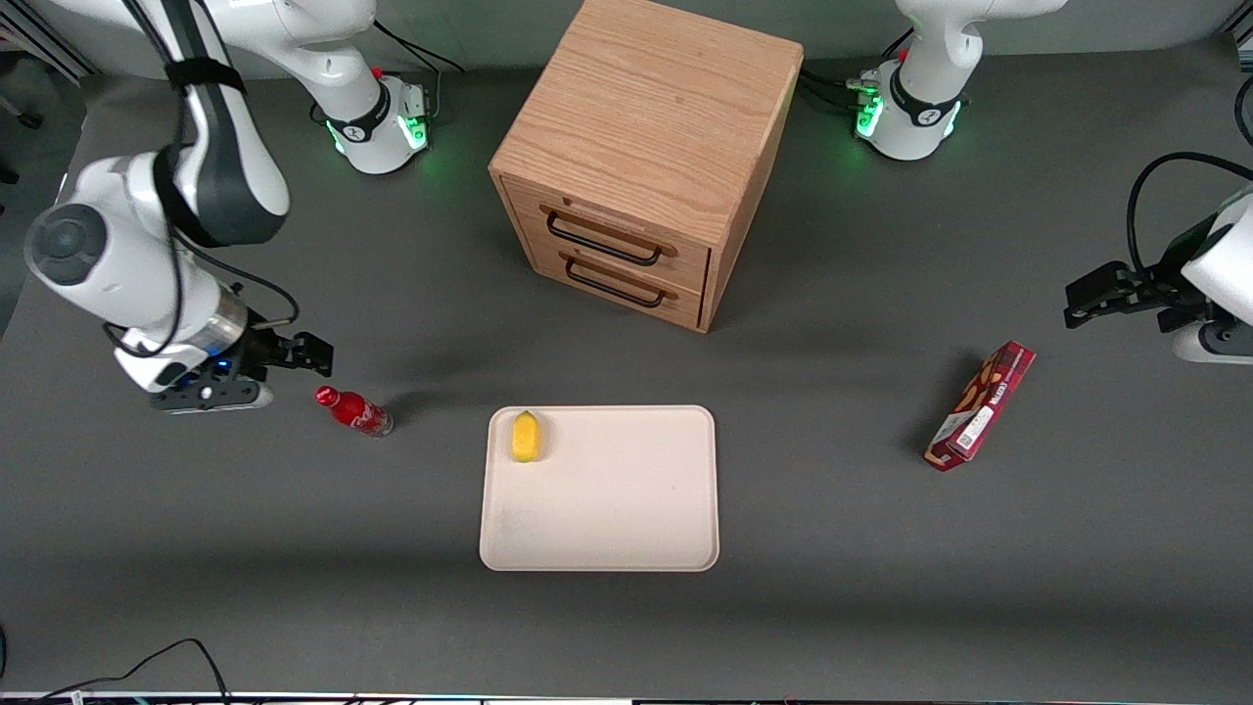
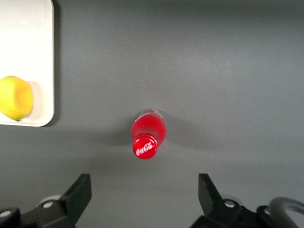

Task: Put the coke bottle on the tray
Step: 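Move the right gripper down over the red Coca-Cola bottle's cap end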

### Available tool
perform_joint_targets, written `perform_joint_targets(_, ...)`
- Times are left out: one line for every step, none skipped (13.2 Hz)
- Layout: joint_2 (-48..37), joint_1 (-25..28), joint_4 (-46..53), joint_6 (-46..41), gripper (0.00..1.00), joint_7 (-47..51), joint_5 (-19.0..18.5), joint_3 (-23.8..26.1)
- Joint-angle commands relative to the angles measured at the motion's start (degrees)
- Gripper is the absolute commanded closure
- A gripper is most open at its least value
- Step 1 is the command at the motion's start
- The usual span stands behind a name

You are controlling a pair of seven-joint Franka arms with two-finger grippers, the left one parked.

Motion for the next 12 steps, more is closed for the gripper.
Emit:
perform_joint_targets(-2.0, -1.0, -7.5, 9.4, 0.00, -1.3, 0.1, 1.0)
perform_joint_targets(-1.2, -1.0, -7.7, 10.8, 0.00, -1.3, -0.1, 1.0)
perform_joint_targets(-0.6, -1.0, -7.6, 11.1, 0.01, -1.3, -0.4, 1.0)
perform_joint_targets(-0.4, -1.1, -7.6, 11.8, 0.02, -1.4, -0.5, 1.0)
perform_joint_targets(0.2, -1.2, -7.5, 12.2, 0.05, -1.4, -0.7, 1.0)
perform_joint_targets(0.9, -1.1, -7.0, 12.8, 0.06, -1.4, -0.9, 1.0)
perform_joint_targets(1.7, -1.1, -6.9, 14.3, 0.07, -1.3, -0.9, 1.0)
perform_joint_targets(2.6, -0.9, -6.9, 15.9, 0.09, -1.2, -0.9, 1.0)
perform_joint_targets(3.4, -0.8, -6.9, 16.7, 0.12, -1.1, -0.9, 1.0)
perform_joint_targets(3.8, -0.8, -6.4, 16.8, 0.21, -1.0, -0.9, 1.0)
perform_joint_targets(3.8, -0.8, -6.4, 16.8, 0.31, -0.9, -0.9, 1.0)
perform_joint_targets(3.8, -0.8, -6.4, 16.7, 0.49, -0.9, -0.9, 1.0)
